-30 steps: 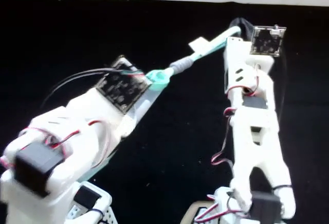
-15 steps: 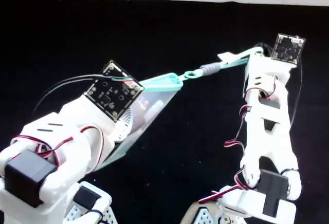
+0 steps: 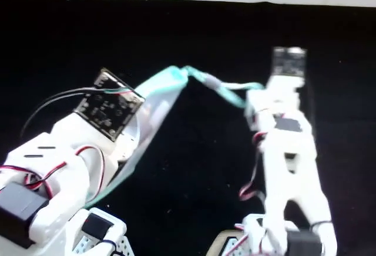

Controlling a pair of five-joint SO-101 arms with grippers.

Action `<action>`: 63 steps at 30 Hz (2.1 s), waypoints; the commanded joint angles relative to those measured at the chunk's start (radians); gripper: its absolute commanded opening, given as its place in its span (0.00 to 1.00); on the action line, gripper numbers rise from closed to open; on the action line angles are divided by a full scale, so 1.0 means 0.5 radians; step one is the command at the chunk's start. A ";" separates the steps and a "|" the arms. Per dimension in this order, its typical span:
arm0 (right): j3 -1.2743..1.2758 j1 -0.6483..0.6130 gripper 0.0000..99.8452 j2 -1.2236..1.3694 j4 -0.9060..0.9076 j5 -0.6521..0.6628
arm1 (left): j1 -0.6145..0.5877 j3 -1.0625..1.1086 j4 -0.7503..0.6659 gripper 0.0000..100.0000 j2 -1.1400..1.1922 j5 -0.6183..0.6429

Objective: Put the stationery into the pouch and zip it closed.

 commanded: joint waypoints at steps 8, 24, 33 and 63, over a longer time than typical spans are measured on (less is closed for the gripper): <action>-0.502 -0.772 0.30 -0.704 1.143 0.009 | -0.281 -0.112 -0.746 0.08 0.772 -0.009; -0.907 -0.428 0.34 -0.017 0.812 -0.522 | -0.284 -0.428 -0.838 0.28 1.950 0.221; -0.824 -0.483 0.34 0.041 1.082 -0.522 | -0.284 -0.535 -0.350 0.18 1.662 0.227; 0.953 -0.232 0.01 -2.742 0.578 0.003 | -0.848 1.416 -1.003 0.01 -1.201 0.034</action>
